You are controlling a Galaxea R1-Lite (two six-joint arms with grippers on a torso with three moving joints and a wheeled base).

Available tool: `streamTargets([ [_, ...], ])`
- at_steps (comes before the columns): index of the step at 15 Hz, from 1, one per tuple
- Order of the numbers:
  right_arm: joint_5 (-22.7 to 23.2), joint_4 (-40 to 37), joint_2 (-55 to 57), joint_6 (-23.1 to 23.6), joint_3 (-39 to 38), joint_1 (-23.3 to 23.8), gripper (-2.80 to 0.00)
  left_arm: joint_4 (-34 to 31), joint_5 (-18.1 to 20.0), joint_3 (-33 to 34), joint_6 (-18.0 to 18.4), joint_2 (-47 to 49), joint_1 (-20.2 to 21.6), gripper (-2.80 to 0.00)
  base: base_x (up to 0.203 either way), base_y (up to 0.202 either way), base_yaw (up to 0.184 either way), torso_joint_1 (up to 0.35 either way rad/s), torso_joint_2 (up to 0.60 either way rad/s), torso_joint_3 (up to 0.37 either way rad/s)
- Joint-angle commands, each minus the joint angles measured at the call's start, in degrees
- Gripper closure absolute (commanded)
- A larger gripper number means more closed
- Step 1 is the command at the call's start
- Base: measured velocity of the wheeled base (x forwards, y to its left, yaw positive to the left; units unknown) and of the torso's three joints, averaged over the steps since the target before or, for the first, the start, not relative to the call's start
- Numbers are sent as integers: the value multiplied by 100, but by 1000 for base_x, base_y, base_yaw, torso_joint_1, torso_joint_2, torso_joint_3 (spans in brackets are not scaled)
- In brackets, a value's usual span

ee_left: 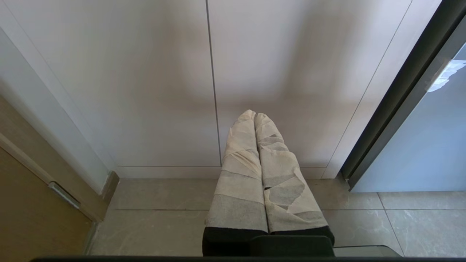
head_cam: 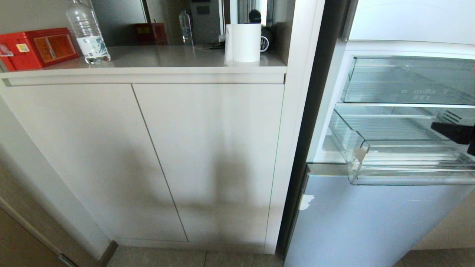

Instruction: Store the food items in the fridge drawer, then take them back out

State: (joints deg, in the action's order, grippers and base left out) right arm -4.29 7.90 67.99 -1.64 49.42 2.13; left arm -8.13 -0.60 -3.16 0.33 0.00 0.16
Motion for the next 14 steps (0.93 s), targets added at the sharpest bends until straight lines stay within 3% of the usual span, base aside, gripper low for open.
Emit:
streamTargets([
  [1, 28, -835, 1278, 224, 811, 333, -280, -4, -2, -1, 2, 9, 2, 0, 0, 0, 0, 0, 0, 0],
  [7, 100, -1871, 3075, 697, 2980, 813, -280, -4, -2, -1, 2, 9, 2, 0, 0, 0, 0, 0, 0, 0],
  [10, 111, -2801, 3205, 720, 3524, 841, -280, -4, -2, -1, 2, 9, 2, 0, 0, 0, 0, 0, 0, 0],
  [14, 244, -3001, 3572, 691, 3641, 909, -280, -4, -2, -1, 2, 9, 2, 0, 0, 0, 0, 0, 0, 0],
])
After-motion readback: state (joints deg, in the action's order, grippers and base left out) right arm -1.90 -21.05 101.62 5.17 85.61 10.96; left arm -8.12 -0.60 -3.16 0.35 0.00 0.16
